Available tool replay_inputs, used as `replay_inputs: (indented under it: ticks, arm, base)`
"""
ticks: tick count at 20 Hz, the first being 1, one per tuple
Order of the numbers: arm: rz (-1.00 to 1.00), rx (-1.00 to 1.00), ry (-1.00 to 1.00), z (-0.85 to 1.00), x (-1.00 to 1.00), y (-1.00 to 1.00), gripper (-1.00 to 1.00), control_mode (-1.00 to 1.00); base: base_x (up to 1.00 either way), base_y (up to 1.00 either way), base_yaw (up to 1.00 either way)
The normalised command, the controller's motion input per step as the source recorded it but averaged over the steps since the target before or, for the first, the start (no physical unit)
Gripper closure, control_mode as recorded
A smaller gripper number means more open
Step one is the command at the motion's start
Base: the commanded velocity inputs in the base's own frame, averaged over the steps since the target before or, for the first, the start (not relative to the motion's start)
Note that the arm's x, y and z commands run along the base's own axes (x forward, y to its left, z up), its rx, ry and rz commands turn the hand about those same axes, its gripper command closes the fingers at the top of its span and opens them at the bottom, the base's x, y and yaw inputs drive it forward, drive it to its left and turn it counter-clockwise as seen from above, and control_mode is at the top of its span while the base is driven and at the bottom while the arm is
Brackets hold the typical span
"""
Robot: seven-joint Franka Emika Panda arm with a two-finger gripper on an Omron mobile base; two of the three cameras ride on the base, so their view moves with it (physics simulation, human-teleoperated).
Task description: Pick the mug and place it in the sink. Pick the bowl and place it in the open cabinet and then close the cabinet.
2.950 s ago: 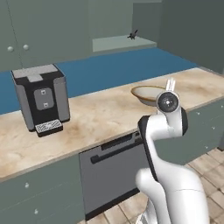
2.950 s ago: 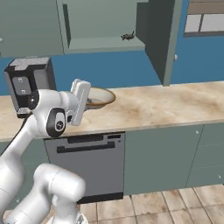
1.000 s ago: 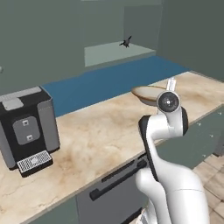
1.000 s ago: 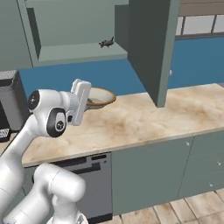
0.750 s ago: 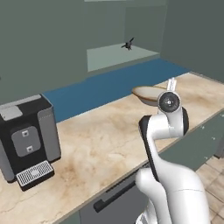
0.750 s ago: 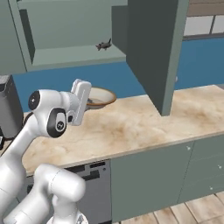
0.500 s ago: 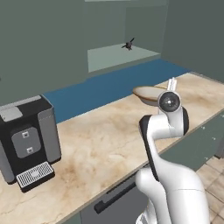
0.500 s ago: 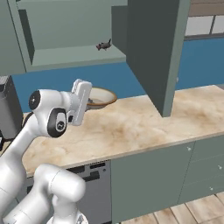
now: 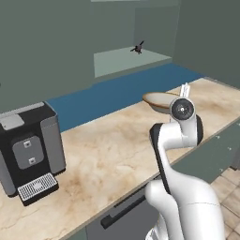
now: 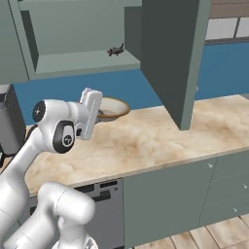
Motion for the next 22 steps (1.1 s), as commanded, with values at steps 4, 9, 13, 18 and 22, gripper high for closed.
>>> replay_inputs:
  ticks: [4,9,13,18,22]
  arm:
    - [0.00,0.00,0.00,0.00,0.00,0.00,1.00,1.00]
    - [0.00,0.00,0.00,0.00,0.00,0.00,1.00,1.00]
    - [0.00,0.00,0.00,0.00,0.00,0.00,1.00,1.00]
    - [0.00,0.00,0.00,0.00,0.00,0.00,1.00,1.00]
    - [0.00,0.00,0.00,0.00,0.00,0.00,1.00,1.00]
  base:
    - [0.26,0.00,-0.03]
    - [0.15,0.00,-0.11]
    - [0.13,0.00,-0.21]
    - [0.12,0.00,-0.18]
    - [0.08,0.00,-0.14]
